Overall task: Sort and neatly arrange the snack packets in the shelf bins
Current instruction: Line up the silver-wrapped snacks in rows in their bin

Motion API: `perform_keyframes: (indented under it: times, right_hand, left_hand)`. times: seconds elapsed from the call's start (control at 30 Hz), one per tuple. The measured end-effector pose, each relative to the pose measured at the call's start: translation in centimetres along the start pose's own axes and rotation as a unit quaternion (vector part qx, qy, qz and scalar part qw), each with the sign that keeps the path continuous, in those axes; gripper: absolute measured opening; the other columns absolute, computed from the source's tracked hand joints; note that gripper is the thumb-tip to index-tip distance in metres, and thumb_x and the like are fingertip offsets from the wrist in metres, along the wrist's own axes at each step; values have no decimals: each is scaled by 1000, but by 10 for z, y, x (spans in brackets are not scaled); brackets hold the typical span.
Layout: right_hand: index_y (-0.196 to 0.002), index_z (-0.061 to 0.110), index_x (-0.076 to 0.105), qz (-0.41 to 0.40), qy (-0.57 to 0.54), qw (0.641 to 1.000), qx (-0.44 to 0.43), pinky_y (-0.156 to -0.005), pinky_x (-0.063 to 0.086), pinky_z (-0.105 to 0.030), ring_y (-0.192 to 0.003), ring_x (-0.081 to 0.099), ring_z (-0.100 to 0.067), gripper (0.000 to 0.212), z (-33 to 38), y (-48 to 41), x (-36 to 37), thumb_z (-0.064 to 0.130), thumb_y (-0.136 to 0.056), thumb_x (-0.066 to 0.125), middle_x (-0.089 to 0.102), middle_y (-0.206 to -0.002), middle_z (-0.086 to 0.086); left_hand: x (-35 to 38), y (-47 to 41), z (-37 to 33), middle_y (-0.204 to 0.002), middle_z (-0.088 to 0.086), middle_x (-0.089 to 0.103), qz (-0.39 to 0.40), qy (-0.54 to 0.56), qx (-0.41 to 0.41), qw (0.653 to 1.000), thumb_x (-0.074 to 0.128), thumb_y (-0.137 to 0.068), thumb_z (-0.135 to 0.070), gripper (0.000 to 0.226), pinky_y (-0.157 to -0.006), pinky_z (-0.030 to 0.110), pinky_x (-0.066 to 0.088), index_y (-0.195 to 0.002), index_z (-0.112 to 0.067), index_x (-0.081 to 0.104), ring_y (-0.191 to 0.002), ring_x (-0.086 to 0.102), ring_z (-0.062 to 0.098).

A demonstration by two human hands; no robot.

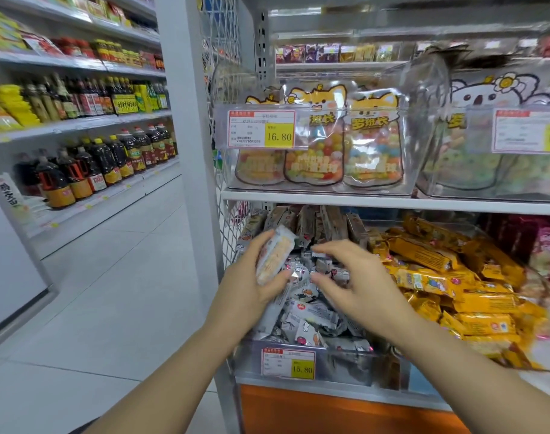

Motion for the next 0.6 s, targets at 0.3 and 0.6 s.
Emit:
perform_keyframes:
  times: [0.3, 0.6]
  right_hand:
    - [-112, 25, 37, 71, -297, 933, 190, -53, 52, -26, -54, 58, -6, 45, 32, 11, 13, 20, -81, 70, 57, -84, 7]
    - [-103, 15, 44, -197, -187, 931, 242, -46, 36, -8, -61, 44, -3, 15, -30, -13, -14, 21, -93, 54, 48, -75, 6]
  left_hand:
    - [26, -16, -23, -101, -18, 59, -93, 159, -144, 972, 56, -90, -42, 43, -77, 19, 48, -130, -30, 43, -90, 58, -6]
    - [15, -57, -26, -118, 16, 39, -15, -68, -181, 981, 47, -91, -12, 7, -65, 23, 36, -93, -6, 49, -69, 44, 14]
Point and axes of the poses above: each hand's wrist, its own y-axis away from the middle knuckle, its own x-axis out of the palm, z = x × y, the point moved 1 cm from there along -y, towards the middle knuckle
